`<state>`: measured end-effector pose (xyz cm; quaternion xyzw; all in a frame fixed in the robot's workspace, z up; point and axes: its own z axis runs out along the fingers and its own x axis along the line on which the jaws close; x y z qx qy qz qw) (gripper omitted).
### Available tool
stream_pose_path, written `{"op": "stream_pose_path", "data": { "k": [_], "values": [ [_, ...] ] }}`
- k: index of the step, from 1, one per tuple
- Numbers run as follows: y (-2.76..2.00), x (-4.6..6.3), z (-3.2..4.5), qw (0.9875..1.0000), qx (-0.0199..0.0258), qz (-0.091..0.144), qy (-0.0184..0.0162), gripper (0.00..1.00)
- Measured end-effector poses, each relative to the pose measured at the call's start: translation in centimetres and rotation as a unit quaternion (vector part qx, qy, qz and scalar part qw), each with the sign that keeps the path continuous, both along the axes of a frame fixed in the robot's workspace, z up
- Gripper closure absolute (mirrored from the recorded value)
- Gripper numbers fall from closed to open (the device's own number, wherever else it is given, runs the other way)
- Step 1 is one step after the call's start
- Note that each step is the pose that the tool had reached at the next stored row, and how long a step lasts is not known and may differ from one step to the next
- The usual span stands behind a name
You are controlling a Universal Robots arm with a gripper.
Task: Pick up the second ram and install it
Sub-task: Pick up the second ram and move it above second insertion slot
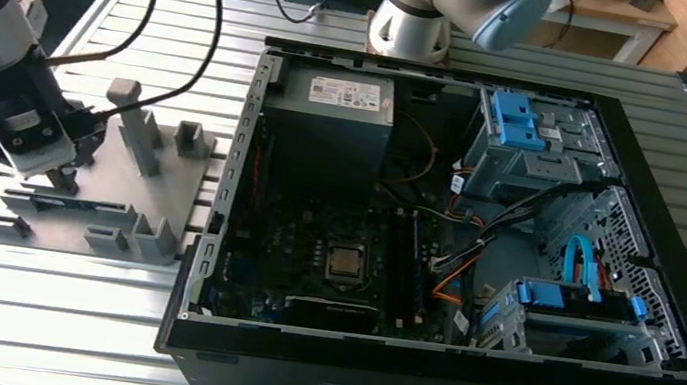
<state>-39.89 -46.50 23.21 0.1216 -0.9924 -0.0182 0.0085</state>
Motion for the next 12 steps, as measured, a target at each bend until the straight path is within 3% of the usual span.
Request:
{"op": "stream_pose_path", "data": {
  "k": [12],
  "values": [
    [0.00, 0.00, 0.00, 0.9988, 0.0000, 0.048, 0.0000, 0.90]
  ]
}}
